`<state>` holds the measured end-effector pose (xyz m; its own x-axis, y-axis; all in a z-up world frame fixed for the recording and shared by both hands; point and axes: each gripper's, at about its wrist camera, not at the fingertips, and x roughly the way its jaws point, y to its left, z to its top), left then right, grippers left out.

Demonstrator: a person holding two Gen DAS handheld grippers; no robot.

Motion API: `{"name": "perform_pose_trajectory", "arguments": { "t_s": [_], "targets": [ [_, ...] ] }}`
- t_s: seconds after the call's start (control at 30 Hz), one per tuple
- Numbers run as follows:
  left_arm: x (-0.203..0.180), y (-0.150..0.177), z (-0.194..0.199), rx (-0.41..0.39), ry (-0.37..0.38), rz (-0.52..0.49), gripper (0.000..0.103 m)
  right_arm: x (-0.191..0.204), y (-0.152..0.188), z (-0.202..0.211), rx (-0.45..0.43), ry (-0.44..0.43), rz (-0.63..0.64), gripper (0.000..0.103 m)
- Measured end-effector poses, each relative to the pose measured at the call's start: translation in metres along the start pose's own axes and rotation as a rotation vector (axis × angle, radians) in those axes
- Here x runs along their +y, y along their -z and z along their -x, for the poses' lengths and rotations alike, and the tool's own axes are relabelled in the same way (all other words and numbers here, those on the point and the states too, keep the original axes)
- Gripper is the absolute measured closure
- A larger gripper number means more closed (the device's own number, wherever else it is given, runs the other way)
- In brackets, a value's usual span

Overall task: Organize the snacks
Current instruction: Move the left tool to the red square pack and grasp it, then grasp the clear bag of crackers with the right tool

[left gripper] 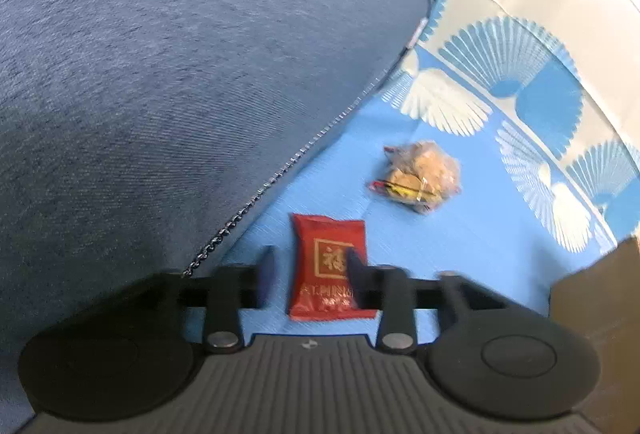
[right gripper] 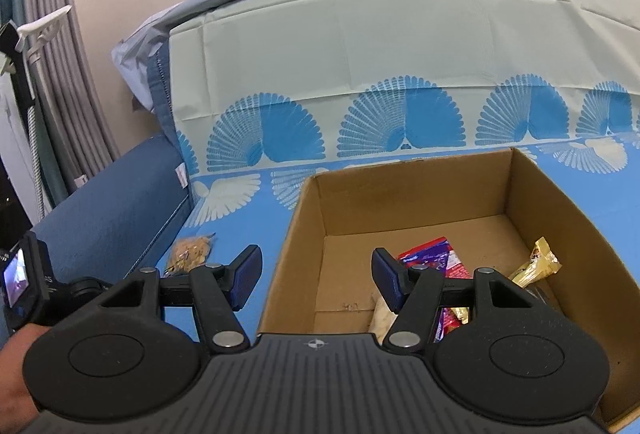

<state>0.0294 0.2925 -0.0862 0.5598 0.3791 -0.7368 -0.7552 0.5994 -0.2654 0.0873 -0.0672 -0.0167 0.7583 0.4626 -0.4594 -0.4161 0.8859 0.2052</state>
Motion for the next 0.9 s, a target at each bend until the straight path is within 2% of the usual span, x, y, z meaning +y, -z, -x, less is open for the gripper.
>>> {"name": "perform_pose_trajectory", "arguments": {
  "t_s": [0.07, 0.17, 0.2, 0.27, 0.33, 0.43, 0.57, 0.63, 0.73, 0.8, 0.9],
  "targets": [
    [-0.006, 0.002, -0.007, 0.003, -0.008, -0.001, 0.041, 0.006, 0.001, 0.005, -0.017, -0.001, 0.02, 0.04],
    [-0.023, 0.005, -0.024, 0.029, -0.048, -0.074, 0.033, 0.012, 0.003, 0.009, -0.026, 0.006, 0.052, 0.04],
    [-0.029, 0.006, -0.029, 0.038, -0.079, -0.106, 0.034, 0.014, 0.004, 0.008, -0.022, 0.007, 0.06, 0.04],
    [-0.038, 0.005, -0.034, 0.028, -0.11, -0.176, 0.048, 0.015, 0.004, 0.008, -0.024, 0.01, 0.073, 0.04],
    [-0.034, 0.007, -0.029, 0.035, -0.06, -0.223, 0.054, 0.018, 0.005, 0.008, -0.025, 0.012, 0.089, 0.04],
    [-0.022, 0.008, -0.015, 0.034, 0.012, -0.268, 0.055, 0.02, 0.008, 0.008, -0.018, 0.009, 0.1, 0.04],
    [-0.007, 0.019, -0.004, 0.067, 0.086, -0.234, 0.054, 0.03, 0.016, 0.011, -0.024, -0.023, 0.148, 0.04],
    [-0.004, 0.026, -0.009, 0.115, 0.078, -0.218, 0.054, 0.036, 0.021, 0.014, -0.034, -0.046, 0.18, 0.04],
    [-0.007, 0.024, -0.01, 0.11, 0.086, -0.244, 0.054, 0.044, 0.023, 0.015, -0.032, -0.079, 0.209, 0.041],
    [-0.005, 0.024, -0.013, 0.116, 0.097, -0.243, 0.053, 0.05, 0.019, 0.009, 0.006, -0.093, 0.187, 0.042],
    [-0.002, 0.021, -0.015, 0.129, 0.125, -0.237, 0.054, 0.071, 0.002, -0.012, 0.064, -0.124, 0.156, 0.051]
  ]
}}
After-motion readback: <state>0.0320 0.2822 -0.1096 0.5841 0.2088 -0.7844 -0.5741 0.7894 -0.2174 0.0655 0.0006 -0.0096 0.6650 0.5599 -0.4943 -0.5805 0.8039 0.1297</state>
